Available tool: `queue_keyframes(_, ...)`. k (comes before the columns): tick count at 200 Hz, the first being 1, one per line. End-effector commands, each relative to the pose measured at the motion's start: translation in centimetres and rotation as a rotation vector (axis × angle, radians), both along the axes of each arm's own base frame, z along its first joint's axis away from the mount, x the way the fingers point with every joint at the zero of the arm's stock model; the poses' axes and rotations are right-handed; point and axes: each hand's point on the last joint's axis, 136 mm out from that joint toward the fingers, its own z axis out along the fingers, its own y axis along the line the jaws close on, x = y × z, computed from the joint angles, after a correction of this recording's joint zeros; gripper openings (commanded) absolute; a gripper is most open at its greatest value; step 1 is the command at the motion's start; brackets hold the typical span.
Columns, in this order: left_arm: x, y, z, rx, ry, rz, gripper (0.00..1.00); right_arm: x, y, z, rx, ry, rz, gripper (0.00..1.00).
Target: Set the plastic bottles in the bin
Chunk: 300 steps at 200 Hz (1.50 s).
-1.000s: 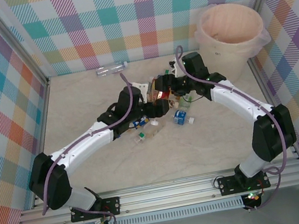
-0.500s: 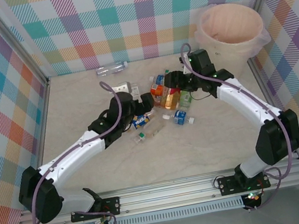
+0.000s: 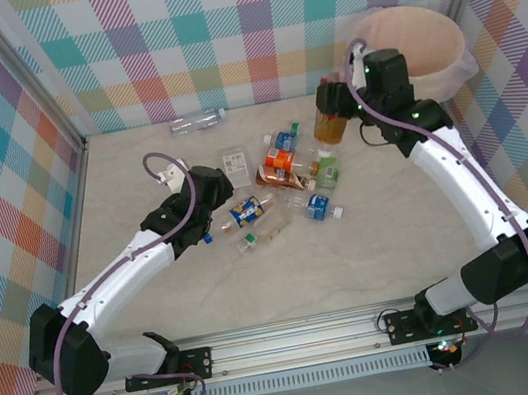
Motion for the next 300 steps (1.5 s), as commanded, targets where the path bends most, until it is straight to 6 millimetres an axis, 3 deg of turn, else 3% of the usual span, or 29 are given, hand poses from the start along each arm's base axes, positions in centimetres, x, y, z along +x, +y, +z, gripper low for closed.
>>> queue_keyframes(1, -0.1, 0.6, 0.3, -0.003, 0.006, 0.034, 1.0, 1.7, -2.8, 4.0, -0.053, -0.118, -0.084, 0.48)
queue_keyframes(61, -0.2, 0.9, 0.4, 0.007, 0.01, 0.036, 1.0, 6.7, -11.8, 10.7, 0.006, -0.311, -0.337, 0.47)
queue_keyframes(87, -0.2, 0.7, 0.1, -0.005, 0.021, 0.034, 1.0, 8.5, -15.4, 11.7, -0.023, -0.394, -0.466, 0.48)
queue_keyframes(118, -0.2, 0.5, -0.4, -0.014, 0.037, 0.033, 1.0, 10.6, -18.7, 9.4, -0.079, -0.374, -0.565, 0.48)
queue_keyframes(165, 0.0, 0.4, -1.1, -0.007, 0.064, 0.031, 1.0, 13.1, -21.9, 3.0, -0.203, -0.174, -0.582, 0.5)
queue_keyframes(238, -0.9, 2.0, -3.2, 0.02, 0.137, 0.09, 1.0, 15.4, -24.2, -4.1, -0.324, 0.05, -0.603, 0.56)
queue_keyframes(270, -1.1, 2.5, -3.5, 0.018, 0.15, 0.105, 1.0, 17.3, -24.0, -5.2, -0.29, 0.065, -0.587, 0.73)
queue_keyframes(300, -1.2, 2.8, -3.6, 0.014, 0.155, 0.113, 1.0, 18.4, -22.7, -4.3, -0.216, 0.045, -0.529, 0.86)
